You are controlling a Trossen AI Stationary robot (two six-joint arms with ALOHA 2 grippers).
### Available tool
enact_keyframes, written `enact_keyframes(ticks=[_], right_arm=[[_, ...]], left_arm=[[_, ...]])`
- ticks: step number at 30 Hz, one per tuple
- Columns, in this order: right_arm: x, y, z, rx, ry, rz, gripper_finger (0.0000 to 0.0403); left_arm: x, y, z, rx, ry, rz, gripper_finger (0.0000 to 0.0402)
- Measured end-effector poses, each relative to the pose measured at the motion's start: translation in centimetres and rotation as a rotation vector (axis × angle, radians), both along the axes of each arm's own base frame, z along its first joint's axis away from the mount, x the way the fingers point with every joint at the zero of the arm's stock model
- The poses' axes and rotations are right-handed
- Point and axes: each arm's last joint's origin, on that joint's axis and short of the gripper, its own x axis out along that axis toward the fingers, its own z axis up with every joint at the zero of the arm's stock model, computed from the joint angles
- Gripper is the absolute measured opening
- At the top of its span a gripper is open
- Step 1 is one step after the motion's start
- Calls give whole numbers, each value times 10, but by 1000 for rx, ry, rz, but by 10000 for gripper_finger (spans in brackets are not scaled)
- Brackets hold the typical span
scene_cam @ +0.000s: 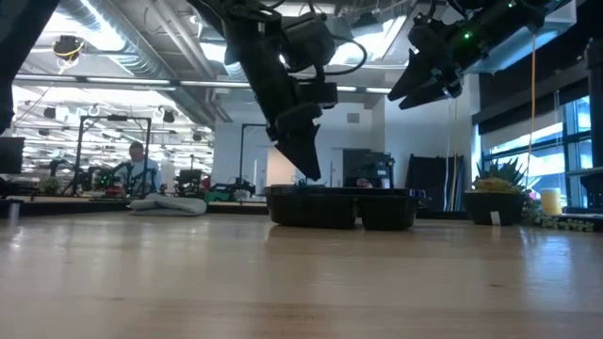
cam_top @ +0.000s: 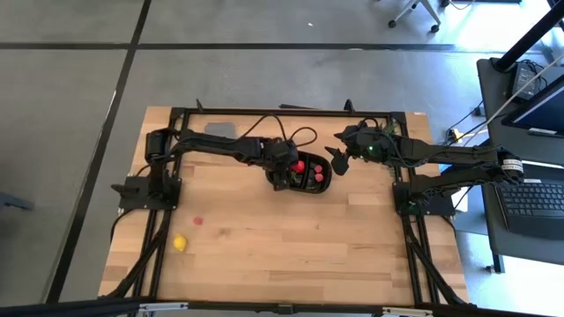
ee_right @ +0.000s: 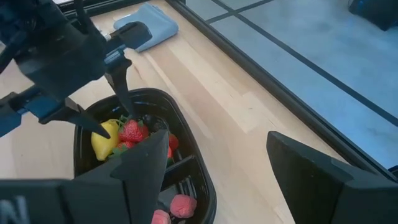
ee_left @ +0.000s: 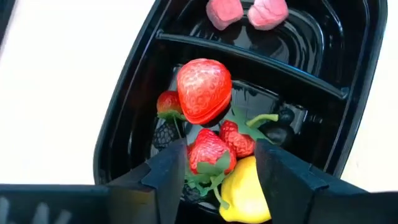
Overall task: Pick and placing Produce into tupperware
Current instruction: Put the pink peach into the black container
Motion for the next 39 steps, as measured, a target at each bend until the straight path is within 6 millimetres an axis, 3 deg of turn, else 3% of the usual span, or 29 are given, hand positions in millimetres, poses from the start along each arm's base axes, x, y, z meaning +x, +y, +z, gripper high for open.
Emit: enact_keyframes(ticks=[7, 13, 21, 27, 31, 39], right_arm=[[0, 0, 0, 0, 1, 0, 275], [0, 0, 0, -13, 9, 9, 275], [0, 0, 1, -19, 3, 12, 275], [1, 0, 1, -21, -6, 12, 275], [1, 0, 1, -20, -5, 11, 275], [2, 0, 3, -26, -26, 12, 275]], left_arm=[[-4, -2, 8, -59, -26, 53, 270], [-17, -4, 36, -77, -69, 102, 316], [-87, -35, 76, -206, 235, 193, 316], [-138, -69, 86, -315, 551, 392, 314], [-152, -86, 71, -385, 659, 525, 314], [-167, -107, 16, -494, 758, 574, 314]])
